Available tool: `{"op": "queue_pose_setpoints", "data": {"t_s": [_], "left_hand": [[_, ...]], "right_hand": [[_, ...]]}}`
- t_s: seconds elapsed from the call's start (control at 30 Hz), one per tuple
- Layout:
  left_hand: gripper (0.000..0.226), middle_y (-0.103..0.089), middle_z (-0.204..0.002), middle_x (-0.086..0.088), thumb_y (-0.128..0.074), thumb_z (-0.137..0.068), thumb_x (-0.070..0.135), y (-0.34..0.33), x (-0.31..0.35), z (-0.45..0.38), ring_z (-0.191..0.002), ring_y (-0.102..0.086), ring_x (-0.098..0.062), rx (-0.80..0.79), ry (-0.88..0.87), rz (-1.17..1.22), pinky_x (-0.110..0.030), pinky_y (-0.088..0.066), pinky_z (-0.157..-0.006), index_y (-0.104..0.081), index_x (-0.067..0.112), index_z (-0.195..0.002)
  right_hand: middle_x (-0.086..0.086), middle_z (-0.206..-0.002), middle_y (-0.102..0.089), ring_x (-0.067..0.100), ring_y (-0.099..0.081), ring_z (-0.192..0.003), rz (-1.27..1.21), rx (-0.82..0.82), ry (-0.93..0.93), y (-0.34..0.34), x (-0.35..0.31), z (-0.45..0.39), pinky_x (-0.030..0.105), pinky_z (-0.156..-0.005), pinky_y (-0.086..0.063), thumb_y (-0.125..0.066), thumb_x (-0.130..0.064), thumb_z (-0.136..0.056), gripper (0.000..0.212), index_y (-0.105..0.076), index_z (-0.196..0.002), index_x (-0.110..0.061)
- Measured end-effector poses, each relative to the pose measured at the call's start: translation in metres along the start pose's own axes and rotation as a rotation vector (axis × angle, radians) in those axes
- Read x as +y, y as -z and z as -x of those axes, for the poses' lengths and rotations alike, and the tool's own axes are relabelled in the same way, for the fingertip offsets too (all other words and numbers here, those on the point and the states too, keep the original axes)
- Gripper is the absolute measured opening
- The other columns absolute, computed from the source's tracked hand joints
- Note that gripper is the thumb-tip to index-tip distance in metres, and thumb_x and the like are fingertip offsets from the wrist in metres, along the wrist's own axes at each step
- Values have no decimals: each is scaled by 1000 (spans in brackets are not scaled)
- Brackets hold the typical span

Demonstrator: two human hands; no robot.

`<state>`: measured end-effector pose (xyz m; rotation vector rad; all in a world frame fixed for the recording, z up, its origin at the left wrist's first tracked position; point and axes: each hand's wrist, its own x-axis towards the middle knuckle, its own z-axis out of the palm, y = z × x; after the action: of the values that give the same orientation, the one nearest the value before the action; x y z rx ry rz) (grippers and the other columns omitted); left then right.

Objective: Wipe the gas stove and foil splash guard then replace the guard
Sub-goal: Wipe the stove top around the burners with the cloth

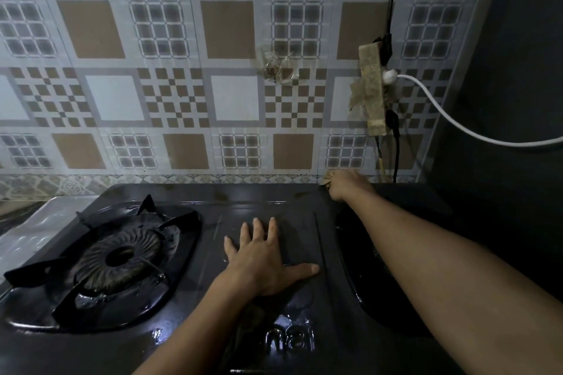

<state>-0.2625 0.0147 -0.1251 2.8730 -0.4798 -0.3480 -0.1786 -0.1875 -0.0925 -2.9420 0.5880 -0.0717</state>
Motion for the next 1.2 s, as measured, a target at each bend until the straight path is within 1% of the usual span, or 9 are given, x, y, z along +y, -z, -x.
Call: {"op": "queue_pose_setpoints", "data": {"t_s": [0.07, 0.2, 0.3, 0.5, 0.67, 0.73, 0.9, 1.07, 1.2], "left_hand": [[122, 10, -162, -11, -46, -68, 86, 1, 1, 0, -148, 12, -32, -7, 6, 3, -61, 5, -115, 11, 20, -153], [122, 9, -162, -11, -47, -68, 85, 2, 0, -1, -148, 11, -33, -6, 14, 11, -62, 5, -114, 10, 21, -153], [122, 9, -162, -10, -48, -67, 86, 2, 1, -1, -148, 11, -33, -4, 15, 12, -62, 5, -114, 10, 21, -153], [122, 7, -162, -9, -47, -67, 86, 3, 3, 0, -149, 9, -33, -3, 15, 2, -62, 3, -114, 8, 21, -154], [122, 7, -162, -10, -47, -67, 86, 4, 3, 1, -149, 9, -33, -11, 20, -3, -62, 2, -115, 9, 20, -154], [122, 6, -163, -10, -47, -67, 86, 4, 3, 1, -149, 8, -32, -4, 17, -9, -62, 2, -115, 9, 20, -154], [121, 6, -162, -11, -46, -68, 86, 3, 4, 3, -149, 8, -32, 1, 20, -26, -61, 2, -116, 8, 19, -154], [122, 5, -163, -9, -45, -67, 87, 2, 4, 3, -149, 7, -30, 10, 26, -31, -60, 0, -117, 6, 19, -154], [124, 4, -163, -8, -47, -66, 87, 6, 4, 2, -149, 5, -30, 13, 42, -29, -60, -1, -117, 6, 18, -154]], "right_hand": [[14, -134, -52, 32, -52, -121, -34, 4, 9, -7, -20, 1, 37, -97, -46, -42, -11, -95, 36, -54, -129, -9], [14, -137, -50, 31, -49, -124, -63, 5, 2, -10, -28, 3, 38, -101, -41, -43, -11, -95, 39, -48, -134, -10], [15, -140, -47, 33, -48, -125, -90, -30, 60, -12, -22, 5, 38, -100, -42, -43, -12, -94, 48, -41, -142, -16], [16, -137, -48, 33, -51, -120, -46, -94, 136, -7, -16, 8, 36, -93, -43, -40, -11, -93, 48, -43, -141, -17], [14, -147, -42, 34, -45, -128, -59, -116, 199, -4, -14, 9, 40, -103, -41, -38, -10, -92, 58, -33, -146, -30], [13, -147, -42, 34, -45, -128, -51, -110, 214, -4, -13, 9, 40, -102, -40, -37, -9, -92, 60, -31, -147, -32], [14, -140, -49, 33, -51, -121, 4, -107, 266, -4, -21, 17, 38, -94, -44, -41, -11, -91, 56, -38, -144, -27], [13, -146, -43, 33, -45, -128, 20, -138, 395, -6, -37, 26, 40, -101, -43, -41, -8, -91, 59, -34, -147, -26], [12, -143, -45, 33, -43, -129, 30, -145, 466, -3, -45, 40, 41, -104, -39, -43, -9, -93, 50, -45, -140, -24]]}}
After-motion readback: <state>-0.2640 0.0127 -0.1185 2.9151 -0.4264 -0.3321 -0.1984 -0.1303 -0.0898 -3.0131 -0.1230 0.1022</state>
